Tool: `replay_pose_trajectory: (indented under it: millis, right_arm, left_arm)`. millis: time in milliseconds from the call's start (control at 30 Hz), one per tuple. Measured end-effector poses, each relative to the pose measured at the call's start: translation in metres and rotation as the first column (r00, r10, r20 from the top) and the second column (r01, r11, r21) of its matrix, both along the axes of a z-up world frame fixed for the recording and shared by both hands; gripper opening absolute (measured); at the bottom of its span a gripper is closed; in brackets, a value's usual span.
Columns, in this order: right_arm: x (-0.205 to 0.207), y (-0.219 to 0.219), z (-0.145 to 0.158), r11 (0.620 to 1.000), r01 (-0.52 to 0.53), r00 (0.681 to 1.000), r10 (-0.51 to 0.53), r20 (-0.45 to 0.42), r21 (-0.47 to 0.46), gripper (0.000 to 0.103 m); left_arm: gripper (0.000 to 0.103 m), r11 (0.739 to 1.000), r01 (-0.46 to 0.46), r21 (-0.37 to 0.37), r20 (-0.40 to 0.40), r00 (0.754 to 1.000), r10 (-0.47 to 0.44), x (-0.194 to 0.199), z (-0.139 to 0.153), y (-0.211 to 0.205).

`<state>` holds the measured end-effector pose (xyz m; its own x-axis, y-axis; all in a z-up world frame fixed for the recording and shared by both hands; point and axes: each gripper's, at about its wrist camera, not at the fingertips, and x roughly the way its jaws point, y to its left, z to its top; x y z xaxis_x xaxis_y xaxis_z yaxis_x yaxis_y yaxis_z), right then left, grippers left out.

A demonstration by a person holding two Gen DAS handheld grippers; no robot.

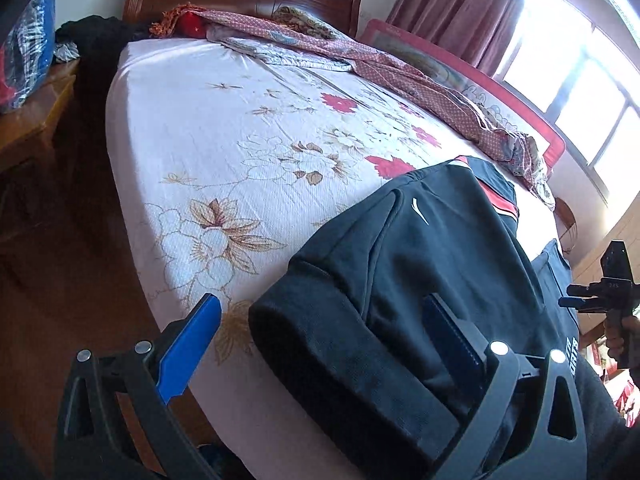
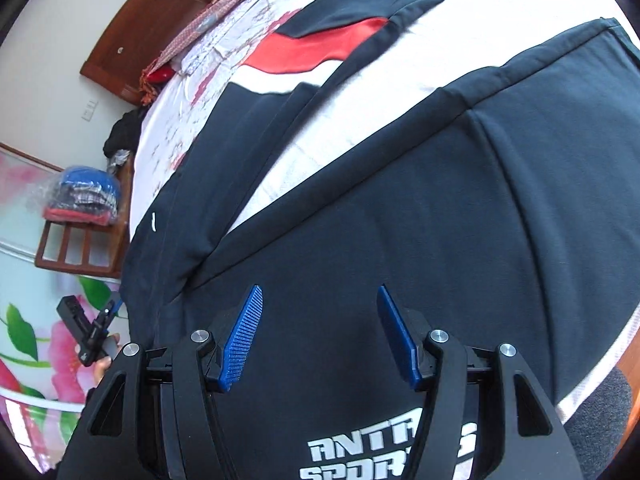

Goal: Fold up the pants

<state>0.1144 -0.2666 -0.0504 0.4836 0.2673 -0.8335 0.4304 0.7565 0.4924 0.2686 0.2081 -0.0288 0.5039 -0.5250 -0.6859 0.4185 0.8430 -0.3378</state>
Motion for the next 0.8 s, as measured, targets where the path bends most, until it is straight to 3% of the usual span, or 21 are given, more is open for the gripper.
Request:
replay_pose_trajectory:
  millis: [100, 167, 233, 267, 300, 367, 433, 500, 633, 733, 800]
  right_arm:
    - [0.003, 0.005, -0.008, 1.000, -0.007, 1.000, 0.007, -0.019, 0.015, 0.059]
    - [0.005, 0.007, -0.010, 1.000, -0.009, 1.000, 0.009, -0.023, 0.007, 0.059]
    - [0.010, 0.007, -0.010, 1.000, -0.013, 1.000, 0.014, -0.023, 0.007, 0.059]
    - [0.011, 0.008, -0.009, 1.000, -0.016, 1.000, 0.016, -0.024, 0.010, 0.059]
    - [0.012, 0.007, -0.008, 1.000, -0.017, 1.000, 0.017, -0.026, 0.015, 0.059]
    - [0.015, 0.006, -0.005, 1.000, -0.017, 1.000, 0.017, -0.021, 0.020, 0.059]
    - [0.017, 0.002, 0.001, 1.000, -0.011, 1.000, 0.011, -0.007, 0.018, 0.059]
    - [0.021, -0.002, 0.007, 1.000, -0.006, 1.000, 0.006, 0.003, 0.000, 0.059]
    - [0.047, -0.021, 0.025, 1.000, 0.022, 1.000, -0.022, 0.004, 0.016, 0.059]
    - [0.093, -0.042, 0.034, 0.985, 0.074, 0.997, -0.075, 0.004, 0.156, 0.059]
    - [0.136, -0.052, 0.042, 0.977, 0.113, 0.994, -0.113, -0.015, 0.183, 0.072]
  left_arm:
    - [0.084, 0.999, 0.027, -0.026, -0.026, 0.999, -0.028, 0.000, -0.008, -0.005]
    - [0.076, 0.999, 0.034, -0.006, -0.014, 0.999, -0.034, -0.003, -0.009, -0.009]
    - [0.058, 1.000, 0.005, 0.003, -0.023, 1.000, -0.005, 0.001, -0.010, -0.005]
    - [0.052, 1.000, -0.007, -0.027, -0.040, 0.999, 0.006, 0.003, -0.010, -0.001]
    - [0.033, 0.998, -0.030, -0.057, -0.062, 0.998, 0.027, 0.004, -0.010, 0.005]
    - [0.026, 0.994, -0.066, -0.088, -0.073, 0.996, 0.060, 0.004, -0.008, 0.011]
    - [0.012, 0.995, -0.092, -0.049, -0.061, 0.994, 0.089, -0.001, -0.006, 0.007]
    - [0.010, 0.989, -0.137, -0.061, -0.052, 0.990, 0.134, -0.007, 0.001, 0.005]
    - [0.009, 0.968, -0.235, -0.086, 0.081, 0.967, 0.242, -0.038, 0.047, -0.003]
    - [0.008, 0.964, -0.238, -0.121, 0.171, 0.951, 0.256, -0.069, 0.079, -0.017]
    - [0.008, 0.964, -0.217, -0.153, 0.207, 0.947, 0.246, -0.086, 0.096, -0.025]
